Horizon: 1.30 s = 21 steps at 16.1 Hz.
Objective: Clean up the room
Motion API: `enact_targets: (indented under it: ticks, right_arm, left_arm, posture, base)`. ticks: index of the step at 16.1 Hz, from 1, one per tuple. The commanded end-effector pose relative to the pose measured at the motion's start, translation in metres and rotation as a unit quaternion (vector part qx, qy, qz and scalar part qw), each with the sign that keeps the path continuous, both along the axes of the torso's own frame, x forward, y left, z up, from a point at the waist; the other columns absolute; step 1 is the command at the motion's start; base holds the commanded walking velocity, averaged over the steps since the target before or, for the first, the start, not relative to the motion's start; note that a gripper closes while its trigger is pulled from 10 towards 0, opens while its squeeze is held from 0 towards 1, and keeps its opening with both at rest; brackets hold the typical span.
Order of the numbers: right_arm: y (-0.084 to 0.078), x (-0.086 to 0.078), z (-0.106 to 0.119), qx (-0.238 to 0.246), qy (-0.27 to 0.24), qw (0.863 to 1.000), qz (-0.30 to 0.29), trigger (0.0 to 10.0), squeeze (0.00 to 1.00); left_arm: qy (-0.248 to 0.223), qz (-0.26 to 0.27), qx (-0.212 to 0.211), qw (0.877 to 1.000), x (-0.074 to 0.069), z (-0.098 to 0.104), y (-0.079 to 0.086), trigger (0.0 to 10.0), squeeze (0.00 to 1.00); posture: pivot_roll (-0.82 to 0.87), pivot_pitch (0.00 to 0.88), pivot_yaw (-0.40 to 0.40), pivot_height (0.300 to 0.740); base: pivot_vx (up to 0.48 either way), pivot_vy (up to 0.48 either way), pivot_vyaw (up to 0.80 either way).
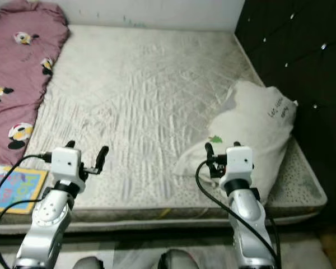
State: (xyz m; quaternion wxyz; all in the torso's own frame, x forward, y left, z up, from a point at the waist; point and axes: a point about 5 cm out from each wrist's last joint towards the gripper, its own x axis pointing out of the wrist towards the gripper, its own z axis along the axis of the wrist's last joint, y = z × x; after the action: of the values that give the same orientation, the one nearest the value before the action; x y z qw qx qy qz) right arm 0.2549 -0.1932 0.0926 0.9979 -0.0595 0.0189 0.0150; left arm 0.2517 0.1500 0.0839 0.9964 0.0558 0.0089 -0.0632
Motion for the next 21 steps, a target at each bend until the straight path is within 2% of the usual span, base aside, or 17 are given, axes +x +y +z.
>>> enact_targets:
  ticks: [1,11,17,21]
  right_arm:
    - [-0.0063,-0.0018,0.0001,-0.006,0.001,1.0,-0.01,10.0,0.0]
    - [-0.0036,-0.0014,-0.0005,-0.008,0.002,1.0,-0.005,10.0,0.0]
    - [-0.0012,-0.0011,-0.0013,-0.024,0.003,1.0,0.006,10.0,0.0]
    - [-0.0015,-0.0017,-0.0014,-0.034,0.001,0.999,0.006,10.0,0.0]
  left_arm:
    - [0.006,-0.012,-0.003,1.0,-0.001,-0.002,-0.007,10.0,0.0]
    - [0.005,-0.012,-0.002,1.0,0.0007,-0.0001,-0.0067,10.0,0.0]
    - [-0.002,-0.011,-0.005,1.0,0.0008,0.0025,-0.0064,10.0,0.0]
    - [-0.003,-0.023,-0.013,1.0,0.0006,0.003,-0.0087,10.0,0.0]
  posture:
    - [-0.05,0.12,-0.048,0.74]
    - [-0.05,0.122,-0.045,0.74]
    - [-0.04,0.122,-0.046,0.74]
    - [-0.05,0.119,-0.047,0.74]
  base:
    - [0.0,-0.364,0.0]
    - [0.0,-0.376,0.0]
    - [0.0,0.0,0.0]
    - [0.0,0.0,0.4]
